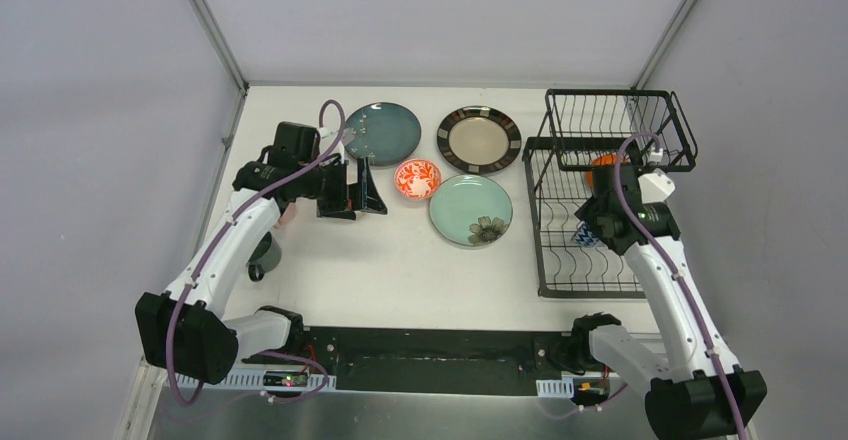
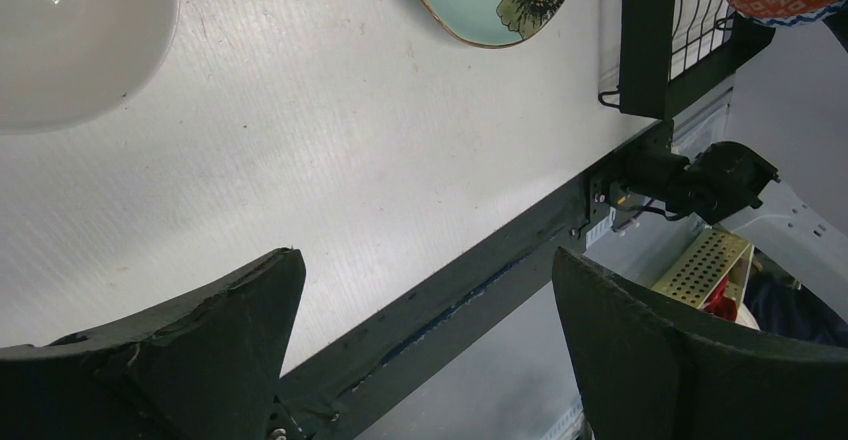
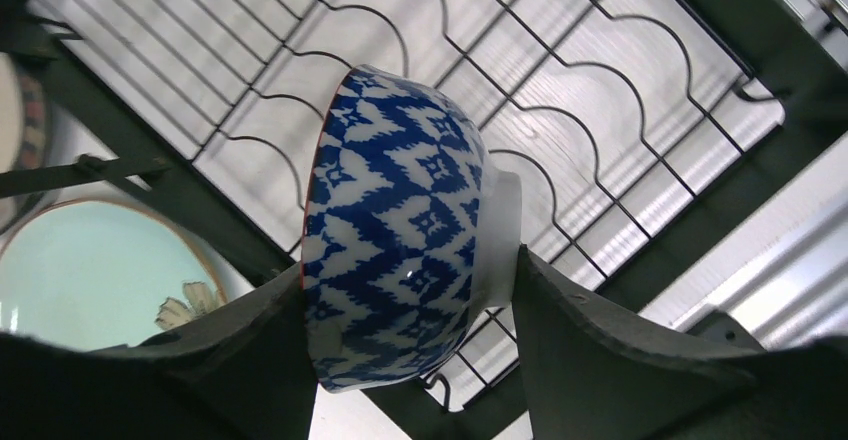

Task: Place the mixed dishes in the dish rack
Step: Turn the bowl upside down on the dish rack.

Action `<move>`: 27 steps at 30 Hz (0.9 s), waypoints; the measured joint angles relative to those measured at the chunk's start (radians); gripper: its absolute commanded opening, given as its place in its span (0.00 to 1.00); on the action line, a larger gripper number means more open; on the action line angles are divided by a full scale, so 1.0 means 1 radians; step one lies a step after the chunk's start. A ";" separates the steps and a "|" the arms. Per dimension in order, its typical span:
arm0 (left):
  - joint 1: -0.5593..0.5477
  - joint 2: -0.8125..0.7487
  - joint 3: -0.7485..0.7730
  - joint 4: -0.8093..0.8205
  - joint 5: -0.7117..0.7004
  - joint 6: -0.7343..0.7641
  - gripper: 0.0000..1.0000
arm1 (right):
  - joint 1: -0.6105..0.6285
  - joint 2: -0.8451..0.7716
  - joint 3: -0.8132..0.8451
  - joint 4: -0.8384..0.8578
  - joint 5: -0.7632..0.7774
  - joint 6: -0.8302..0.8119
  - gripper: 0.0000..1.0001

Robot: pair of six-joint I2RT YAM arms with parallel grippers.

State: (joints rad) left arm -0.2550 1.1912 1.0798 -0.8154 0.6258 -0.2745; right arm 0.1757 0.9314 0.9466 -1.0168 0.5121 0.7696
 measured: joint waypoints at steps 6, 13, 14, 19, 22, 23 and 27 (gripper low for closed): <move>0.000 -0.026 -0.005 0.000 -0.005 0.002 0.99 | -0.013 0.111 0.037 -0.097 0.049 0.104 0.52; 0.000 -0.044 -0.009 0.000 -0.024 0.003 0.99 | -0.018 0.171 0.037 -0.113 0.079 0.141 0.53; 0.000 -0.044 -0.010 0.000 -0.024 0.003 0.99 | -0.018 0.185 0.039 -0.116 0.087 0.145 0.54; 0.000 -0.044 -0.011 0.000 -0.026 0.003 0.99 | -0.028 0.258 0.053 -0.128 0.109 0.161 0.54; 0.000 -0.044 -0.011 0.000 -0.026 0.003 0.99 | -0.029 0.291 0.056 -0.131 0.113 0.169 0.56; 0.000 -0.044 -0.011 0.000 -0.027 0.003 0.99 | -0.029 0.303 0.058 -0.130 0.114 0.172 0.56; 0.000 -0.044 -0.011 0.000 -0.034 0.003 0.99 | -0.029 0.330 0.058 -0.122 0.113 0.175 0.59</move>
State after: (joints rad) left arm -0.2550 1.1469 1.0687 -0.8158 0.5919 -0.2710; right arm 0.1471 1.2610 1.0050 -1.1385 0.6250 0.9451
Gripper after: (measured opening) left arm 0.990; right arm 0.637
